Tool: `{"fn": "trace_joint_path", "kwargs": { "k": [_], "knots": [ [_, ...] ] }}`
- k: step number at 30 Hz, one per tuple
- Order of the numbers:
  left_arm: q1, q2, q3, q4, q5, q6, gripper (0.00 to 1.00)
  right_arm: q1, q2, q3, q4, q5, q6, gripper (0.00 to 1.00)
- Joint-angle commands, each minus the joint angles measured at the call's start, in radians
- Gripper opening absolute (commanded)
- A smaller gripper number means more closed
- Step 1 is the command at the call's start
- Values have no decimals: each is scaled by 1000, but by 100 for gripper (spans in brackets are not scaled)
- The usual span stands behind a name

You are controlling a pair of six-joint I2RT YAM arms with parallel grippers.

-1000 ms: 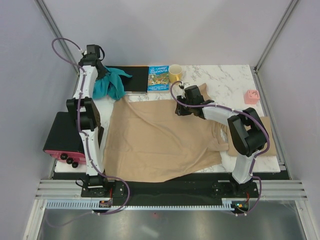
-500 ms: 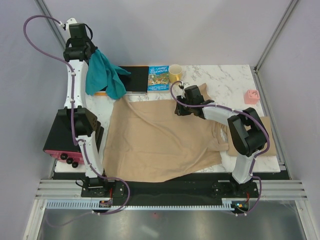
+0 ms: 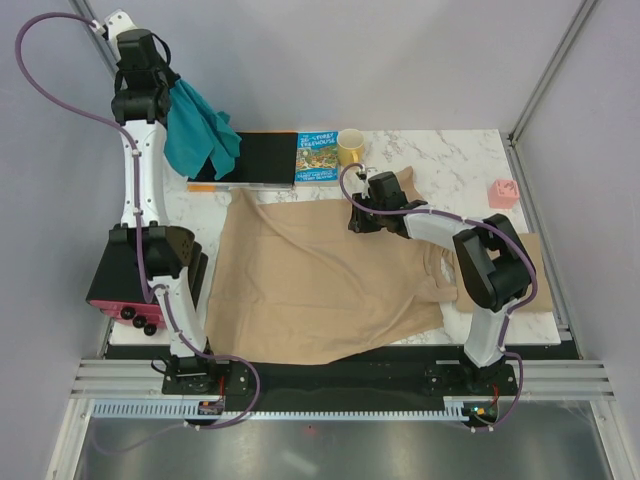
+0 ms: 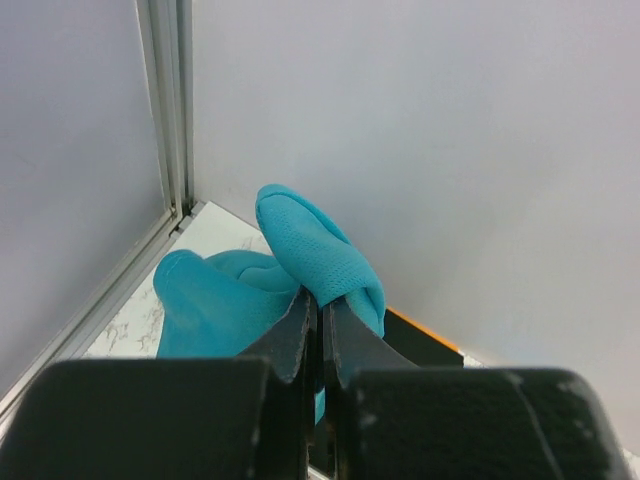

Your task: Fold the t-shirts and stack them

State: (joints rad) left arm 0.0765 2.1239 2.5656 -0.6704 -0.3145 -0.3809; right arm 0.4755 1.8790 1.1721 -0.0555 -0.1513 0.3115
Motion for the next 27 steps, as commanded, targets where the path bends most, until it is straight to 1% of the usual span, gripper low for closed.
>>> {"fn": "trace_joint_path", "kwargs": {
  "k": [1, 6, 9, 10, 12, 13, 16, 20, 23, 24, 25, 26, 27],
  "knots": [
    [6, -22, -2, 72, -23, 37, 2, -2, 3, 21, 33, -24, 8, 34],
    [6, 37, -102, 60, -15, 25, 2, -1, 2, 18, 33, -25, 8, 34],
    [6, 103, -107, 28, 20, 27, 3, 0, -3, 12, 39, -28, 12, 34],
    [5, 131, -111, 20, 31, 25, 19, -3, -6, 11, 42, -28, 12, 34],
    [6, 151, -125, -12, 58, 23, 42, -2, -11, 1, 48, -22, 12, 34],
    [5, 148, -139, -17, 64, 8, 55, -2, -20, -3, 48, -18, 14, 34],
    [3, 114, -211, -20, 78, -19, 64, -2, -32, -15, 97, 4, 18, 35],
    [-26, 24, -281, -15, 77, -7, 65, -2, -29, -8, 106, 15, 18, 35],
    [-61, -44, -372, -20, 87, -1, 65, 0, -26, -5, 114, 29, 12, 36],
    [-64, -97, -443, -23, 80, 0, 65, 2, -17, 4, 109, 39, 9, 36],
    [-101, -129, -487, -29, 77, 10, 63, 2, -6, 12, 105, 45, 8, 36],
    [-137, -157, -578, -31, 71, 16, 61, 2, 5, 23, 94, 48, 5, 36],
    [-158, -210, -629, -31, 57, 20, 59, 6, 31, 49, 74, 52, 1, 36]
  ]
}}
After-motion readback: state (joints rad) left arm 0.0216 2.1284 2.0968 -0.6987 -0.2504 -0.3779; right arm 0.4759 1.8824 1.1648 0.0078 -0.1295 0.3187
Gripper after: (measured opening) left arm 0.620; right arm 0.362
